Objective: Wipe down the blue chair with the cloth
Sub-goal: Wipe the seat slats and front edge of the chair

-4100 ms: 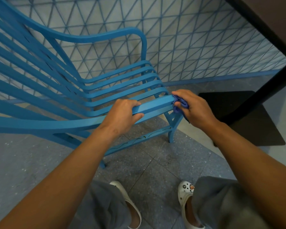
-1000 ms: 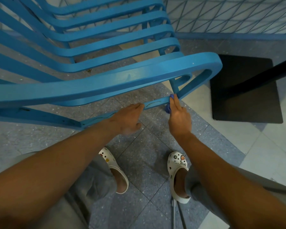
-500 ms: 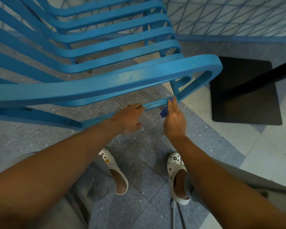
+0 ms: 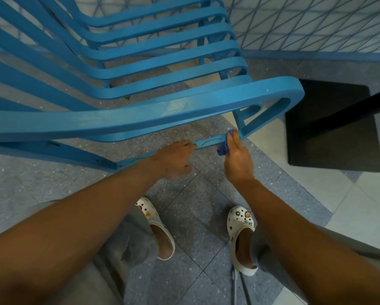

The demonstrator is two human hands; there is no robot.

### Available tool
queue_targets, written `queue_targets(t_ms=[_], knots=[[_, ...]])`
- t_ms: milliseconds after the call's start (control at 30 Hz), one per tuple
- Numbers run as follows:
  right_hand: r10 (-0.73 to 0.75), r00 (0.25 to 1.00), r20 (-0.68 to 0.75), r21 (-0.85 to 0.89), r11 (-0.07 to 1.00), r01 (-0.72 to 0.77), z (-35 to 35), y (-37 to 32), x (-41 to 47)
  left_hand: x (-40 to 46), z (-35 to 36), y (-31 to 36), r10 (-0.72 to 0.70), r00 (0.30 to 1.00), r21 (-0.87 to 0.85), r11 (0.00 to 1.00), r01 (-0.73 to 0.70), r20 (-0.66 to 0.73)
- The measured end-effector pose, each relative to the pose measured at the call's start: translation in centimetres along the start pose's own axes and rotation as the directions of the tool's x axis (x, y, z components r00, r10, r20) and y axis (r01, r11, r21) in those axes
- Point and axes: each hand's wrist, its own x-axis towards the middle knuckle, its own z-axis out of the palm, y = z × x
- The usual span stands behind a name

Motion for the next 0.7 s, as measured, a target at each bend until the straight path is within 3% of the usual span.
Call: queue_targets(t_ms=[133, 200, 233, 300, 400, 467, 600, 633, 700], knots=[[0.033, 0.999, -0.020, 0.278, 0.960, -0.026, -1.7, -0.8, 1.5, -0.3, 0.0, -0.2, -0.032, 0.999, -0.027, 0.999, 0.032, -0.026], [0.026, 0.996, 0.085, 0.203, 0.978, -0.043, -1.5, -0.8, 0.8, -0.6, 0.0, -0.1, -0.043, 0.999, -0.024, 0.999, 0.043, -0.024], [-0.029, 0.992, 0.125, 0.071, 0.997, 0.020, -1.0, -0.6, 0.4, -0.8, 0.0, -0.1, -0.047, 0.999, -0.017, 0.999, 0.046, -0.025], [-0.083, 0.981, 0.175, 0.039, 0.996, 0.077, -0.5, -0.7, -1.0, -1.1, 0.0, 0.0, -0.057, 0.998, -0.018, 0.998, 0.057, -0.028], [-0.079, 0.990, 0.114, 0.247, 0.968, 0.048, -1.1, -1.4, -1.8, -1.6, 0.0, -0.2, -0.075, 0.996, -0.011, 0.997, 0.075, -0.037], [-0.020, 0.990, 0.139, 0.228, 0.974, -0.012, -2.8, -1.5, -1.3, -1.9, -0.1, -0.6, -0.090, 0.996, -0.012, 0.996, 0.090, -0.019], [0.046, 0.999, 0.017, 0.006, 0.999, -0.046, -3.2, 0.2, 0.9, -2.6, -0.2, -1.2, -0.133, 0.991, 0.015, 0.991, 0.133, 0.002], [0.058, 0.998, 0.002, 0.046, 0.997, -0.058, -2.9, -0.1, 1.2, -2.8, -0.2, -1.3, -0.143, 0.990, 0.019, 0.990, 0.143, 0.002], [0.140, 0.989, -0.040, 0.302, 0.946, -0.122, -2.3, -2.0, 1.1, -2.9, -0.2, -1.4, -0.150, 0.989, 0.021, 0.988, 0.150, -0.002]])
